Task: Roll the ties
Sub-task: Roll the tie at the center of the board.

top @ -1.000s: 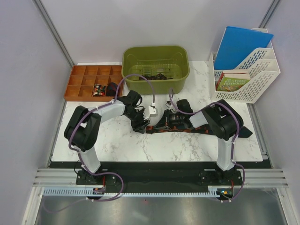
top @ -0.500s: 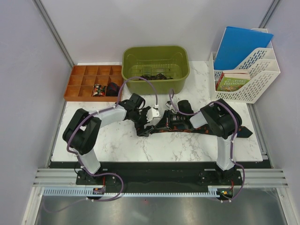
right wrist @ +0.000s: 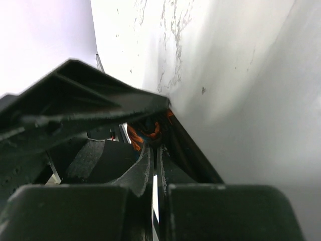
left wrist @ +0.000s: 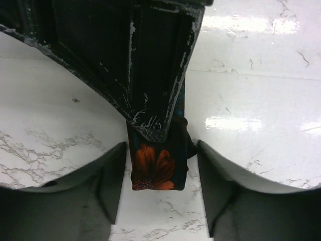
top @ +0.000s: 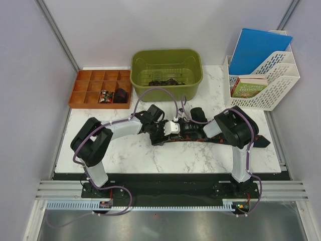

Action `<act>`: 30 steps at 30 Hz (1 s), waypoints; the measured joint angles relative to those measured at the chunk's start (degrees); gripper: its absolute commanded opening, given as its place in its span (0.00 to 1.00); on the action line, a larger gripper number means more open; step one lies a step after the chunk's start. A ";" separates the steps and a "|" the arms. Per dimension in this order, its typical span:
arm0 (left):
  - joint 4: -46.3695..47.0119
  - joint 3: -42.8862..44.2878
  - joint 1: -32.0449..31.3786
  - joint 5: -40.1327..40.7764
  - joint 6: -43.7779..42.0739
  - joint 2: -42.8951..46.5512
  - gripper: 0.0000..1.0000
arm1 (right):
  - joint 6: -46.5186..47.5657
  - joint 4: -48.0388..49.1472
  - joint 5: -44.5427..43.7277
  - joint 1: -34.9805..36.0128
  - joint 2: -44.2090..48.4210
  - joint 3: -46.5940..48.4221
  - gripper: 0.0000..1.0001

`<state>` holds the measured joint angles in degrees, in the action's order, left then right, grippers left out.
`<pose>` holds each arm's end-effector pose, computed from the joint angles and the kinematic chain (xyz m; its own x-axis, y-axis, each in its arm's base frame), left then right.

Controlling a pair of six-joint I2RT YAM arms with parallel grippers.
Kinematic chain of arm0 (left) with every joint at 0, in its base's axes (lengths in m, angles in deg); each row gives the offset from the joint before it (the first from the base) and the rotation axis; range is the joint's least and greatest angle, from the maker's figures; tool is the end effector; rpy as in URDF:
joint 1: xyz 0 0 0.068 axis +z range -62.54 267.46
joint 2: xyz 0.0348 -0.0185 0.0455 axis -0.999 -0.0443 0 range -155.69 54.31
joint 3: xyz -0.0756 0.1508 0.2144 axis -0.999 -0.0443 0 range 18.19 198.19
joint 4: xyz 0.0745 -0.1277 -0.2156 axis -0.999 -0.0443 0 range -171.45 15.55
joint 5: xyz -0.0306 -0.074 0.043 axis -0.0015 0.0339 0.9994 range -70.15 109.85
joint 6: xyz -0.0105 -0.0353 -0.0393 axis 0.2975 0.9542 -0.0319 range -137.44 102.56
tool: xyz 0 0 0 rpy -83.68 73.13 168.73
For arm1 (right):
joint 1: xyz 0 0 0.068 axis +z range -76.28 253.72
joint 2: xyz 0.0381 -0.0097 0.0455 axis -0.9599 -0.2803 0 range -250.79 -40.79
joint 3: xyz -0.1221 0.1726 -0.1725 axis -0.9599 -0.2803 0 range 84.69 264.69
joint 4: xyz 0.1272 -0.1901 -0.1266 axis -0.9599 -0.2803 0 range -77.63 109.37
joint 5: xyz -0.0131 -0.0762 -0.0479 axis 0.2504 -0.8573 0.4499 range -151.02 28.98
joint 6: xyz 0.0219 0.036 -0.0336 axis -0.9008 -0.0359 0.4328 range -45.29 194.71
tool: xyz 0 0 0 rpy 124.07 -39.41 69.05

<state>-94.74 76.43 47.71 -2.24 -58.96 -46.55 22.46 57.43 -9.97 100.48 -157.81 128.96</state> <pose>0.2524 -0.2273 0.1558 -0.0324 0.8260 -0.5628 0.9960 0.0739 0.0512 0.2994 0.1818 0.0777 -0.9863 0.0594 -0.1536 -0.1212 0.3701 0.9211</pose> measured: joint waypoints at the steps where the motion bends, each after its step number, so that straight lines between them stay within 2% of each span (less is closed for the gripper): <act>1: 0.02 0.09 -0.13 0.13 0.11 -0.04 0.52 | -0.04 0.02 0.00 0.00 0.00 0.00 0.00; 3: 0.07 0.26 -0.24 0.22 0.44 -0.24 0.38 | -0.09 0.20 -0.15 -0.02 0.00 0.00 0.00; 5: 0.28 0.31 -0.26 0.59 0.50 -0.24 0.29 | -0.26 0.42 -0.28 -0.17 0.00 0.00 0.00; 6: 0.26 0.31 -0.26 0.57 0.42 -0.24 0.19 | -0.50 0.52 -0.39 -0.26 0.02 0.00 0.00; 8: 0.11 0.31 -0.24 0.55 0.11 -0.11 0.12 | -1.05 0.63 -0.46 -0.26 0.09 0.00 0.00; 11: -0.24 0.28 -0.22 0.59 -0.57 0.39 0.10 | -1.66 0.55 -0.59 -0.26 0.76 -0.37 0.00; 12: -0.35 0.28 -0.20 0.57 -0.85 0.50 0.16 | -1.62 0.39 -0.83 -0.24 0.98 -0.48 0.00; 14: -0.37 0.20 -0.17 0.52 -1.38 0.59 0.35 | -1.44 0.13 -0.96 -0.15 1.05 -0.48 0.00; 15: -0.39 0.17 -0.13 0.52 -1.55 0.63 0.61 | -1.33 0.15 -0.92 -0.15 1.03 -0.48 0.00; 16: -0.44 0.15 -0.13 0.59 -1.60 0.72 0.71 | -1.25 0.15 -0.94 -0.09 1.01 -0.44 0.00; 17: -0.52 0.15 -0.13 0.63 -1.95 0.74 0.88 | -1.09 0.20 -0.94 -0.02 0.83 -0.37 0.00; 18: -0.90 0.15 -0.07 0.85 -1.57 0.87 0.96 | -0.92 0.15 -1.07 0.04 0.48 -0.24 0.00; 19: -1.25 0.13 0.09 1.07 -1.33 1.16 1.00 | -0.94 0.26 -0.85 0.00 0.00 -0.09 0.00; 23: -3.78 0.63 2.71 0.76 -0.26 3.93 1.00 | -0.90 0.42 0.04 -0.07 -0.63 0.44 0.00; 30: -8.11 5.29 12.59 -4.15 1.46 16.61 1.00 | -0.85 0.85 0.39 -0.11 -0.90 0.46 0.00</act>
<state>-102.85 81.72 60.30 -6.39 -57.49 -29.94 21.61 58.28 -9.58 100.37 -158.70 129.42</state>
